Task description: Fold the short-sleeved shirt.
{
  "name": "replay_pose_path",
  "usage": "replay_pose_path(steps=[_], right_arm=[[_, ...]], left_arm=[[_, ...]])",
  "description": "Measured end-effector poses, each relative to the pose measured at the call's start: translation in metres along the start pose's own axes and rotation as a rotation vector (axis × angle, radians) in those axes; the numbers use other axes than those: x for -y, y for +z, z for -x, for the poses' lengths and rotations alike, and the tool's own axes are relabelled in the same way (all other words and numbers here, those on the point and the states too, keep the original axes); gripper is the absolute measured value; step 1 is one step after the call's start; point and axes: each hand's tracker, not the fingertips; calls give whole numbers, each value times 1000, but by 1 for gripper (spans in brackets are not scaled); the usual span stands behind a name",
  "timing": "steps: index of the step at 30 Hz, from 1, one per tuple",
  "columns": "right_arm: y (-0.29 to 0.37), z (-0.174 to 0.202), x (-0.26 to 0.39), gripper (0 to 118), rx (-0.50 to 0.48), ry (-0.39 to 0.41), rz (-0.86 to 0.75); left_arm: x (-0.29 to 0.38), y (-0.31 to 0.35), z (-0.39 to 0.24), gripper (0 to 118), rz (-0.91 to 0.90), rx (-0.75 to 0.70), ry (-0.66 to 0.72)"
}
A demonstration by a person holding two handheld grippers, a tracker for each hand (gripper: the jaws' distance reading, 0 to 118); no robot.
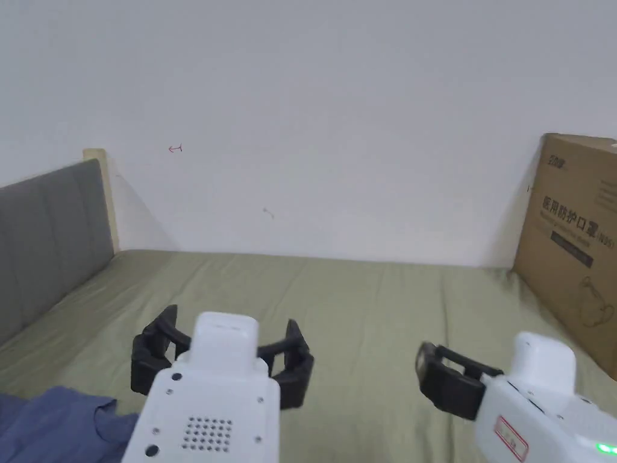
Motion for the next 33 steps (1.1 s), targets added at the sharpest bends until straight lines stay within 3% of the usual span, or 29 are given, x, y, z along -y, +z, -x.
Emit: replay_pose_path(steps=[1,3,5,9,12,13,14,15,16,17,19,22,26,30,33], right_arm=[[1,0,4,118,89,81,0],[8,11,14,117,145,248,-80],[16,24,15,117,181,366,-135],[24,49,9,117,200,463,-238],[19,57,6,117,274,528,-176],[22,57,6,114,250,486,-176],[23,54,4,100,225,426,-179],[25,51,4,71,203,356,-193],[23,50,2,30,225,322,-179],[19,48,2,7,237,313,-168],[16,42,2,6,240,329,-150],[15,38,1,0,213,268,-140],[15,41,1,0,195,283,-126],[14,46,-2,0,155,289,-122],[12,55,-7,0,120,283,-116]], left_arm=[[2,4,-4,117,7,-3,-25],[7,4,-5,117,53,50,21],[8,1,-6,117,99,106,81],[6,-6,-5,116,160,169,203],[6,-10,-3,112,229,159,224],[7,-10,-2,104,231,155,223],[8,-10,-2,75,224,150,221],[7,-10,-4,40,218,135,216],[8,-11,-4,3,221,126,204],[6,-11,-3,0,223,117,190],[9,-12,1,0,221,194,190],[9,-16,2,0,241,176,199],[4,-19,7,0,252,196,243],[-4,-17,5,0,225,151,146],[-7,-12,16,0,226,156,187]])
